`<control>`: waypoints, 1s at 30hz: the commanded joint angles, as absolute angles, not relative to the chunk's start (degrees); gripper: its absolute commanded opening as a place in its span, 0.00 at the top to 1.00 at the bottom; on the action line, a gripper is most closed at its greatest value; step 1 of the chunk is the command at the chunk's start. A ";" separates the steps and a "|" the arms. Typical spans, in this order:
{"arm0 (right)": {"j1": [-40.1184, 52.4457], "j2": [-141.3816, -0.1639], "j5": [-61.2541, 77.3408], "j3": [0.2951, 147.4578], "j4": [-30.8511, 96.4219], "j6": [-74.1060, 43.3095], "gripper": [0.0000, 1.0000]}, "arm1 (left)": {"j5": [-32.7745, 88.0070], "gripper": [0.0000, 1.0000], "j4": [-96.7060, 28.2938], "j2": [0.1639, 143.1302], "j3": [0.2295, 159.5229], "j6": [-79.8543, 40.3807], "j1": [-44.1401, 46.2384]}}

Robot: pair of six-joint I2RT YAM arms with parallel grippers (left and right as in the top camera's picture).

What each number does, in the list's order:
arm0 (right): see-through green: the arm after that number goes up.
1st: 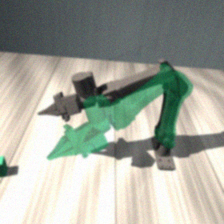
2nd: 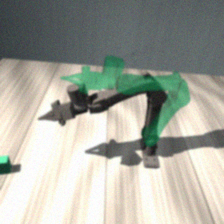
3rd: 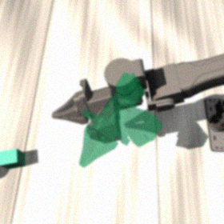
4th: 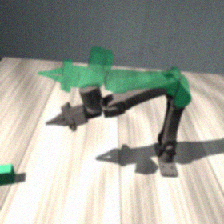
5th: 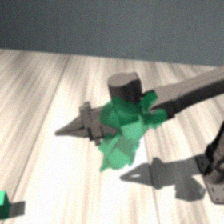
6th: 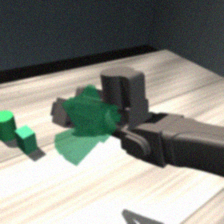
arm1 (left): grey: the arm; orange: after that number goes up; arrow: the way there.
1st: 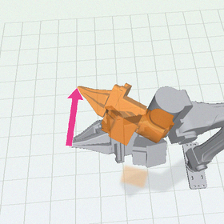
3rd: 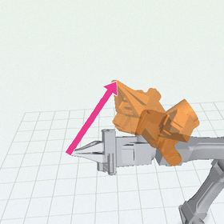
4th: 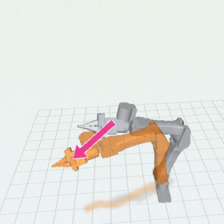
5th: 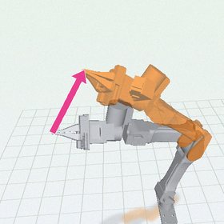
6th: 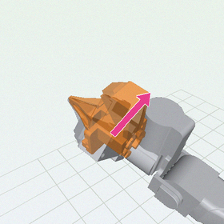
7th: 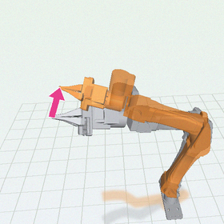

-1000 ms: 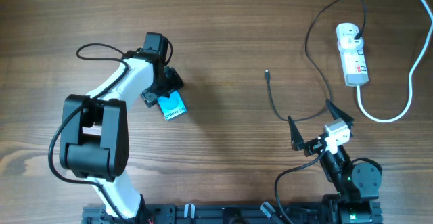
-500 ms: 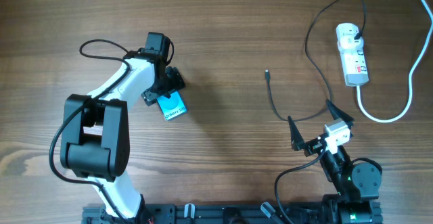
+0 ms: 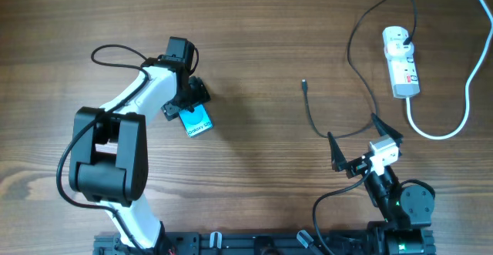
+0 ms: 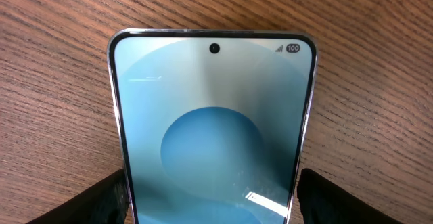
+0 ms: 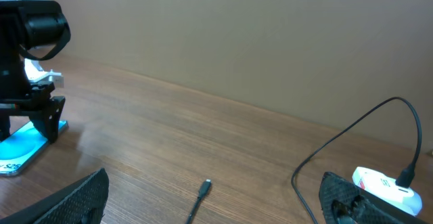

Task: Plug charger to phone and switch on socket
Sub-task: 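Hold the phone upright with the left gripper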

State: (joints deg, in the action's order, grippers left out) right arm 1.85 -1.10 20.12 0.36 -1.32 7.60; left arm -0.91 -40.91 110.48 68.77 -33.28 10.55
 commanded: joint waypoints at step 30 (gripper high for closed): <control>2.09 -1.08 20.58 0.30 -1.63 7.51 0.00 | -0.10 0.08 -42.17 113.16 67.44 -33.21 10.55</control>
State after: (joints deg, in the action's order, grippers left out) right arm 1.85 -1.13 20.14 0.36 -1.30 7.60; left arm -1.41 -41.58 110.56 68.84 -33.26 10.55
